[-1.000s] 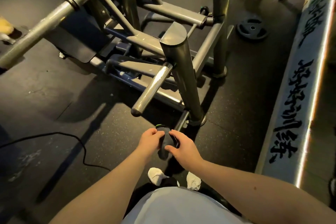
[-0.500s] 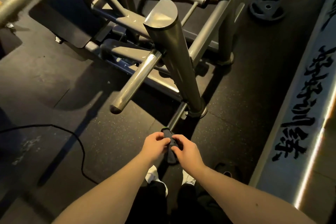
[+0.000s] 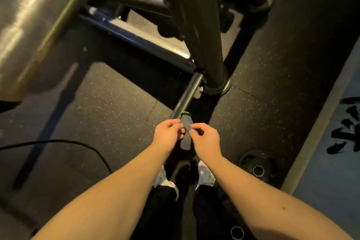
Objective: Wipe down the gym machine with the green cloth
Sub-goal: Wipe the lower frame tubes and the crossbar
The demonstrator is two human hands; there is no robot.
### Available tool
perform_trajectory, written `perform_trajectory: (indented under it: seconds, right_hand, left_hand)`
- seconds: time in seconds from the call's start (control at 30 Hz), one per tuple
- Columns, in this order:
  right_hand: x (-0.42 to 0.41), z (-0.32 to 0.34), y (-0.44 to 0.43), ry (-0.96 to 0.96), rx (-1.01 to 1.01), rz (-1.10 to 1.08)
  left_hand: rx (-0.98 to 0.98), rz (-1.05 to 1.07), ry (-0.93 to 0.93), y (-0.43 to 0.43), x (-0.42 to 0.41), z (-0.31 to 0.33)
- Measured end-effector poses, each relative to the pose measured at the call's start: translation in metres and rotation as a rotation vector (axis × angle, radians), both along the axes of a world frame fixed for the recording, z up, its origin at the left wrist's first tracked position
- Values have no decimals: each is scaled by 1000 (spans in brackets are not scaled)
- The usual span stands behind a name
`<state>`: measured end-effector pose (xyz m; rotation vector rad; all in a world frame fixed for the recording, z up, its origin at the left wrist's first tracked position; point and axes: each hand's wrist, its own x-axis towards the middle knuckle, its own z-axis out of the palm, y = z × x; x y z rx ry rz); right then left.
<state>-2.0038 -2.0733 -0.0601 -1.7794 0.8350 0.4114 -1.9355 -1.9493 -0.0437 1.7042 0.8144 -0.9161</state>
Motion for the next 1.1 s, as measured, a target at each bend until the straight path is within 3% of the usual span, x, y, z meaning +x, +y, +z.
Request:
perform_trajectory:
  seconds: [0.07,0.17,0.33,0.4,0.53,0.63,0.73,0.8,0.9,1.0,1.1]
  right_hand:
    - [14,-32,-10,-24,-53,7]
    - [39,-78,-25,-54,-143,66]
    - [98,-136,-33,-169,-336,194]
    - [113,-154,-26,-277,-428,263]
    - [110,-171,6,-268,-608,442]
    - [81,-177,37,-239,-532,381]
    - [51,-181,57,-229,-369,412]
    - [51,-180,55,-225,-336,486]
    - [93,-173,28,-233,-487,478]
    - [159,-180,-9,-194,-744,410]
    - [170,-181,-8,-126,-887,557]
  left_hand:
    - [148,-96,-34,4,7,-34]
    - [379,-310,87,12,20,-87]
    - [539,-368,-26,25,32,-159]
    - [471,-333,-120,34,23,-175]
    - [272,-320,-228,54,9,-190]
    - [123,-292,-163,64,8,-195]
    - [114,-451,-52,73,10,-191]
    - [46,-364,-50,73,10,-190]
    - [-26,-240,-69,72,10,-195]
    - [17,-337,-16,73,12,-193]
    - [33,-320,11,76,15,-192]
